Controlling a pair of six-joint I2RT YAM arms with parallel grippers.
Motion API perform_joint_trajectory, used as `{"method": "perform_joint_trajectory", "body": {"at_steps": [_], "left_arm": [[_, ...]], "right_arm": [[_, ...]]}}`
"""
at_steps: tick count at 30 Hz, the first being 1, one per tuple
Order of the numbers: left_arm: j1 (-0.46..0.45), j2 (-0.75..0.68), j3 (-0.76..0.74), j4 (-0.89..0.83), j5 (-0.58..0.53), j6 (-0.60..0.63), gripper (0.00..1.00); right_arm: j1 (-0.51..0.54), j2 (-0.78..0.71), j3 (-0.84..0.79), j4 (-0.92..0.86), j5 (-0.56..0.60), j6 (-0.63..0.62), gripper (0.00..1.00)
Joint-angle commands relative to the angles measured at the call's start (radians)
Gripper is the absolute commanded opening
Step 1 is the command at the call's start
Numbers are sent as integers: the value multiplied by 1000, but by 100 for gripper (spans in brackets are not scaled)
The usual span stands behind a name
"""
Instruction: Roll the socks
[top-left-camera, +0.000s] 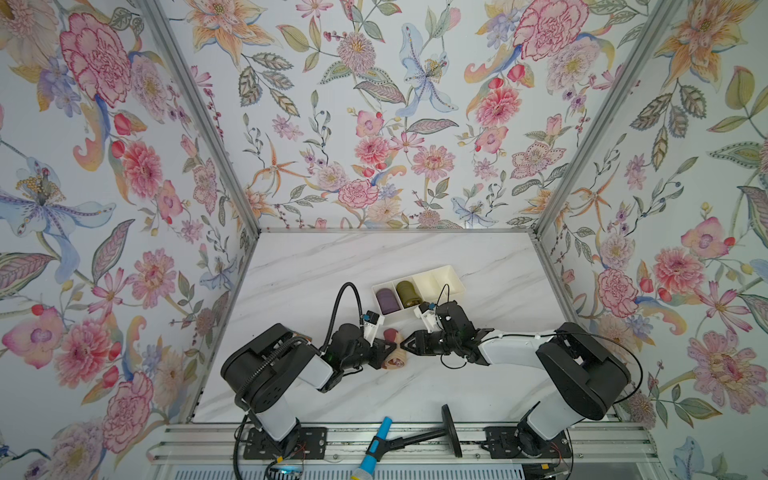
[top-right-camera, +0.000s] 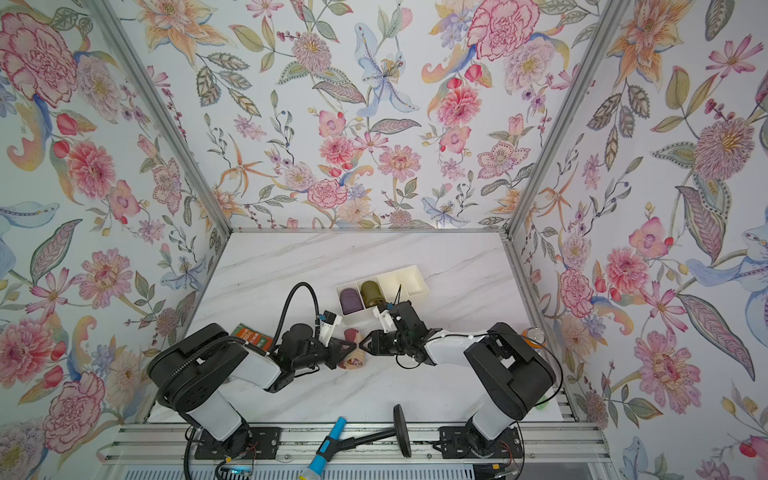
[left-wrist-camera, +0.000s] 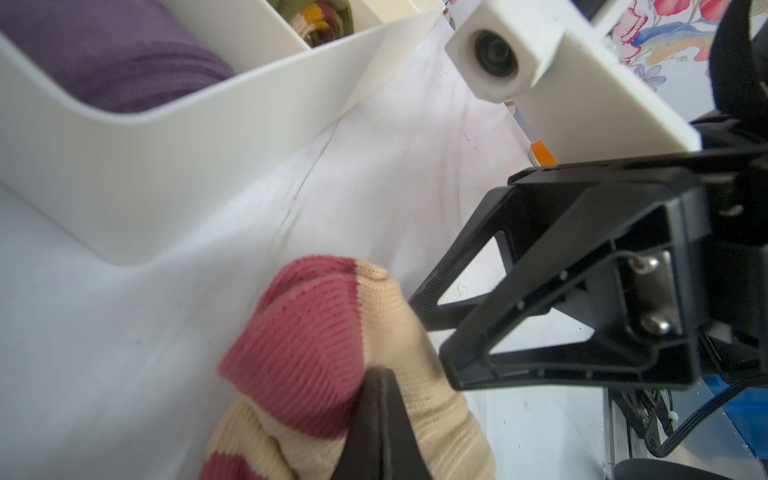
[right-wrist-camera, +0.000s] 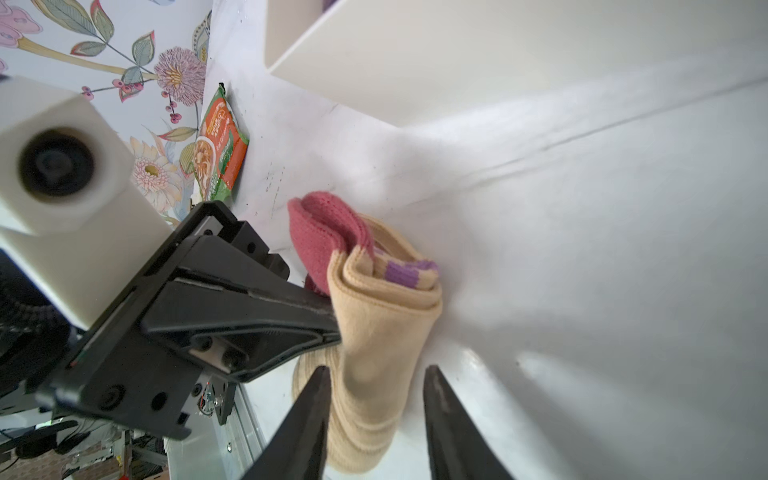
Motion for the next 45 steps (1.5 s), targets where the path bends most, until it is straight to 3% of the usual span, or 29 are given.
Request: {"method": "perform_joint_trajectory", "body": {"at_steps": [1, 16, 25, 28, 35, 45], "left_arm": [[12, 20, -29, -116, -30, 0, 0], [12, -13, -10, -159, -26, 12, 0], [12, -10, 6, -178, -3, 9, 0], [10, -14, 29, -219, 12, 15, 0], [-23, -32, 110, -361, 0, 52, 0], [-59, -76, 192, -513, -30, 90, 0]], "right_arm": [[3, -7, -8, -7, -6, 9, 39], [52, 66, -5, 0, -17, 40, 35], [67, 61, 25, -3, 30, 18, 5], [76, 18, 61, -113, 104, -36, 0], [109, -41, 198, -458, 262, -186, 0], [181, -27, 336, -733, 459, -257, 0]]}}
